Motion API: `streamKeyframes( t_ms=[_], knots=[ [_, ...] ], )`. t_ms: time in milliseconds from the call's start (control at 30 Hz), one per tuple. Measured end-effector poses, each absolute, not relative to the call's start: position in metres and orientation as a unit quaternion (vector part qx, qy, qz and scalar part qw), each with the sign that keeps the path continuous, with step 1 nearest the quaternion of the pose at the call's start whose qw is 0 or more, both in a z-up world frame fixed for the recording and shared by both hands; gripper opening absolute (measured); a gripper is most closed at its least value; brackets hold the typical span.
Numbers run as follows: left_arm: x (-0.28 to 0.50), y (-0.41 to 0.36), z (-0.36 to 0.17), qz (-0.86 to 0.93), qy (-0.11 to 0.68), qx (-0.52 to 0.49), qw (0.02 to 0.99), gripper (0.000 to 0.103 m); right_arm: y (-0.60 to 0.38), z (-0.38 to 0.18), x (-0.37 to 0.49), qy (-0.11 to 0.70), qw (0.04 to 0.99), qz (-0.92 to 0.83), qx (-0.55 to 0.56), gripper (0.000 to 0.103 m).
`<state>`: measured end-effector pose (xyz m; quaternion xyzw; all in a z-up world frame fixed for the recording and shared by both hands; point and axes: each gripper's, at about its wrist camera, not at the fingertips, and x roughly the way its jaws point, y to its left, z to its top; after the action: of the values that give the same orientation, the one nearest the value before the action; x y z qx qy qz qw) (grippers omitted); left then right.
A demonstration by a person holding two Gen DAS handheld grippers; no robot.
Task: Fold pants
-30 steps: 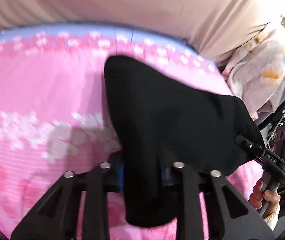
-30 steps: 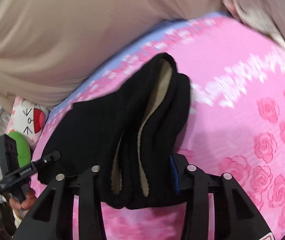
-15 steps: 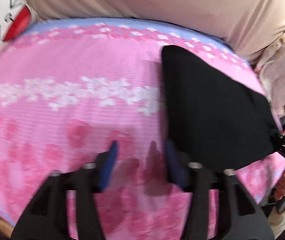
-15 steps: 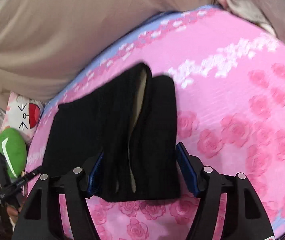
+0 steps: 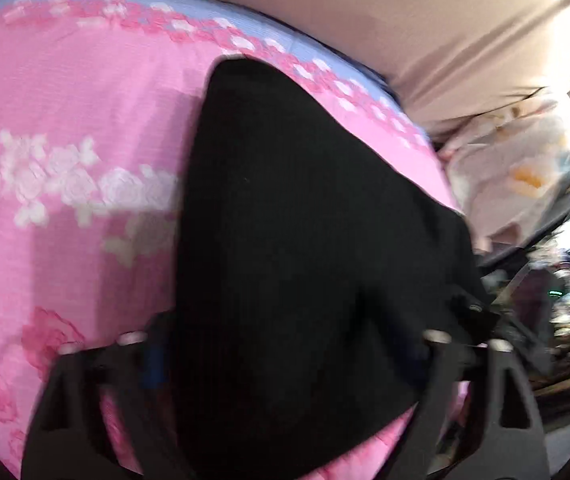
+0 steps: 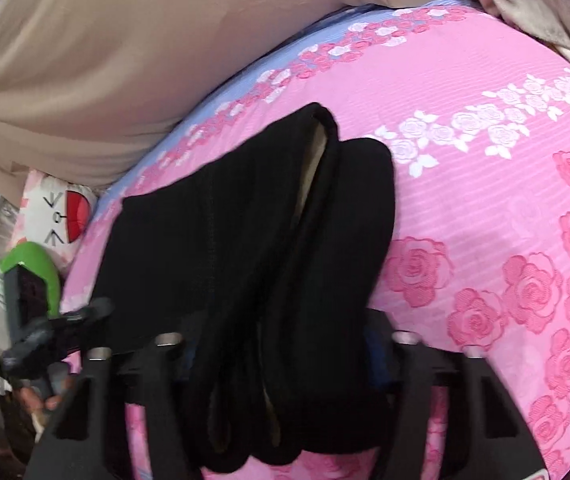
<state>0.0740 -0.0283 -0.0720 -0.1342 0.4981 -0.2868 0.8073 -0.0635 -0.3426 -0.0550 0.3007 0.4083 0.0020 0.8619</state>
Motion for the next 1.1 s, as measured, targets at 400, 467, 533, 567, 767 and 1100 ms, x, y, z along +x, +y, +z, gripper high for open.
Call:
streamKeyframes(
  t_ms=[400, 467, 533, 567, 767, 1100],
  knots=[
    [0.036, 0.046, 0.007, -0.206, 0.436, -0.056, 0.874, 0.046, -0.260, -0.007, -0.046, 0.390, 0.887, 0.095, 0.227, 0.056],
    [0.036, 0.050, -0.024, -0.149, 0.471, -0.025, 0.869, 0.054, -0.264, -0.045, -0.043, 0.444, 0.866, 0.047, 0.225, 0.060],
    [0.025, 0.053, -0.037, -0.118, 0.471, 0.000, 0.874, 0.055, -0.276, -0.053, -0.052, 0.432, 0.860, 0.047, 0.269, 0.060],
    [0.019, 0.055, -0.034, -0.107, 0.459, 0.008, 0.882, 0.064, -0.280, -0.043, -0.058, 0.422, 0.863, 0.040, 0.275, 0.060],
    [0.003, 0.029, -0.001, -0.055, 0.372, 0.068, 0.924, 0.094, -0.268, 0.030, -0.040, 0.353, 0.921, 0.024, 0.161, 0.079],
    [0.015, 0.011, -0.017, -0.067, 0.409, 0.073, 0.907, 0.094, -0.251, -0.007, 0.032, 0.413, 0.895, 0.065, 0.155, 0.007]
  ],
)
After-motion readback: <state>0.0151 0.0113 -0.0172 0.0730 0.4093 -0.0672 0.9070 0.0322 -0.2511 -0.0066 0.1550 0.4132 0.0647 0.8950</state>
